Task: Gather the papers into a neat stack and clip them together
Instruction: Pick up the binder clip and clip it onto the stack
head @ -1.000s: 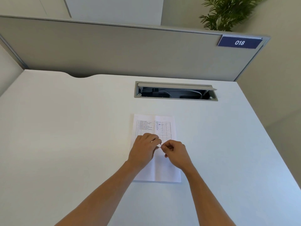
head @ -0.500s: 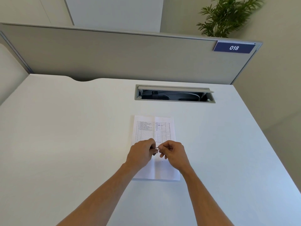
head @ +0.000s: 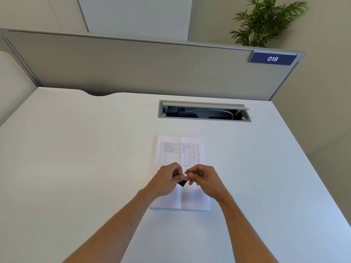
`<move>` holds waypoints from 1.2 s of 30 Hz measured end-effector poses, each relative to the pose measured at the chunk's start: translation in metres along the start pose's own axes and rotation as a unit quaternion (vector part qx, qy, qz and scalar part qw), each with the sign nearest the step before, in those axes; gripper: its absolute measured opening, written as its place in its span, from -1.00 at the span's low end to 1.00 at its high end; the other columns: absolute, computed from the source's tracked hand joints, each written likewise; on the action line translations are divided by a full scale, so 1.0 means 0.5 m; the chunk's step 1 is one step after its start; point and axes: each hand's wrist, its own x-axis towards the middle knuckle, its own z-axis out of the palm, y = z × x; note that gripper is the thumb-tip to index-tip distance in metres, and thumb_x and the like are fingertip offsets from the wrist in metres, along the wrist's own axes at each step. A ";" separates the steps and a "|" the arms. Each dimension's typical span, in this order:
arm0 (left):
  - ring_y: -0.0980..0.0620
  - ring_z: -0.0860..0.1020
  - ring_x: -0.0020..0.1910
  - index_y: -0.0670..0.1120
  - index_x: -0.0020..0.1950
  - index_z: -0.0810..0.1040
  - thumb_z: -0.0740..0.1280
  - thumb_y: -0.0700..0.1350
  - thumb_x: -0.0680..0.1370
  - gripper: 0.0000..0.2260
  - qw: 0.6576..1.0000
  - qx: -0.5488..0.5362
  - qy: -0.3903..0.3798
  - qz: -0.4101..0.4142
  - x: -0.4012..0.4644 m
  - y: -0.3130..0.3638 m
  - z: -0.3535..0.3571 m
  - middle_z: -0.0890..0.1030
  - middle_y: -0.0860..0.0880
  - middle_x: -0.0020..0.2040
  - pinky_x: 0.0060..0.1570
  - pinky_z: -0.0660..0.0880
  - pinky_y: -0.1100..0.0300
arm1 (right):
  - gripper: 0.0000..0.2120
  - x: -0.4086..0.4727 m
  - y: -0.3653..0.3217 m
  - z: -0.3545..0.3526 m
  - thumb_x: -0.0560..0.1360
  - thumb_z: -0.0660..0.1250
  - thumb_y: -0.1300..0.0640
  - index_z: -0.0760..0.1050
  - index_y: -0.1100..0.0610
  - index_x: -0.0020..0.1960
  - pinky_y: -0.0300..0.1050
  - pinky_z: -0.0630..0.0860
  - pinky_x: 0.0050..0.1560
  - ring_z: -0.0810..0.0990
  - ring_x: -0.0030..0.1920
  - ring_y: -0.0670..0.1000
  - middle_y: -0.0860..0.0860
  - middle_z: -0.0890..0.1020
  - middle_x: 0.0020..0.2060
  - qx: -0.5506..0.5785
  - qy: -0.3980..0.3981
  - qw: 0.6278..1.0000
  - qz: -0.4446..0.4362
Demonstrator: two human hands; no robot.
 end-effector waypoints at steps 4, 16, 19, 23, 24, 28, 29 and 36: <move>0.13 0.48 -0.24 0.04 -0.17 0.41 0.34 -0.11 0.59 -0.82 0.998 -0.010 -0.054 0.012 -0.001 0.004 -0.016 0.59 0.07 -0.21 -0.13 0.44 0.19 | -0.90 0.002 -0.007 -0.004 0.52 0.39 0.28 0.57 0.15 -0.15 -0.33 0.48 -0.26 0.63 -0.32 -0.01 0.02 0.69 -0.31 0.045 -0.024 0.999 -0.015; 0.20 0.56 -0.07 0.03 -0.13 0.40 0.28 -0.12 0.62 -0.85 0.988 -0.087 -0.129 0.020 -0.006 0.005 -0.022 0.65 0.19 -0.13 0.07 0.48 0.10 | -0.89 -0.005 0.002 0.000 0.49 0.39 0.19 0.56 0.24 -0.14 -0.15 0.50 -0.25 0.60 -0.28 0.01 0.09 0.66 -0.31 0.170 -0.044 0.984 0.001; 0.06 0.55 -0.05 0.03 -0.11 0.40 0.29 -0.13 0.61 -0.87 0.991 -0.081 -0.096 0.041 -0.006 0.009 -0.022 0.60 0.15 -0.14 0.08 0.50 0.03 | -0.87 -0.005 0.002 0.011 0.50 0.39 0.17 0.55 0.25 -0.12 -0.13 0.51 -0.26 0.58 -0.28 0.03 0.12 0.63 -0.29 0.210 -0.018 0.977 0.031; 0.14 0.52 -0.07 0.04 -0.10 0.40 0.27 -0.14 0.61 -0.87 0.991 -0.057 -0.103 0.059 -0.006 0.009 -0.026 0.54 0.24 -0.16 -0.02 0.49 0.09 | -0.89 -0.001 0.003 0.021 0.56 0.32 0.25 0.55 0.22 -0.14 -0.12 0.52 -0.28 0.61 -0.25 0.06 0.15 0.63 -0.27 0.222 0.017 0.972 0.073; 0.18 0.52 -0.10 0.06 -0.10 0.39 0.27 -0.15 0.61 -0.86 0.991 -0.051 -0.111 0.059 -0.007 0.009 -0.027 0.54 0.26 -0.16 -0.04 0.48 0.13 | -0.88 0.000 0.004 0.023 0.57 0.31 0.27 0.54 0.23 -0.14 -0.12 0.53 -0.28 0.61 -0.26 0.07 0.16 0.63 -0.26 0.221 0.021 0.972 0.079; 0.21 0.53 -0.12 0.05 -0.11 0.41 0.23 -0.21 0.60 -0.83 0.988 -0.034 -0.136 0.056 -0.007 0.009 -0.031 0.56 0.24 -0.14 -0.12 0.54 0.19 | -0.85 0.002 0.003 0.028 0.59 0.26 0.29 0.51 0.23 -0.15 -0.11 0.54 -0.28 0.58 -0.31 0.07 0.16 0.61 -0.29 0.231 0.032 0.967 0.098; 0.19 0.54 -0.11 0.05 -0.12 0.43 0.22 -0.24 0.60 -0.81 0.988 -0.031 -0.139 0.060 -0.007 0.011 -0.032 0.55 0.21 -0.13 -0.12 0.57 0.19 | -0.84 0.003 0.002 0.029 0.60 0.25 0.29 0.50 0.23 -0.16 -0.12 0.54 -0.29 0.57 -0.32 0.08 0.17 0.60 -0.30 0.233 0.035 0.966 0.104; -0.06 0.58 0.04 -0.09 -0.20 0.55 0.17 -0.38 0.48 -0.75 0.989 -0.119 -0.085 0.029 -0.014 0.011 -0.035 0.59 -0.08 0.06 0.12 0.56 0.07 | -0.82 0.007 -0.001 0.033 0.61 0.20 0.33 0.47 0.26 -0.17 -0.13 0.51 -0.32 0.55 -0.33 0.04 0.14 0.57 -0.27 0.254 0.053 0.959 0.115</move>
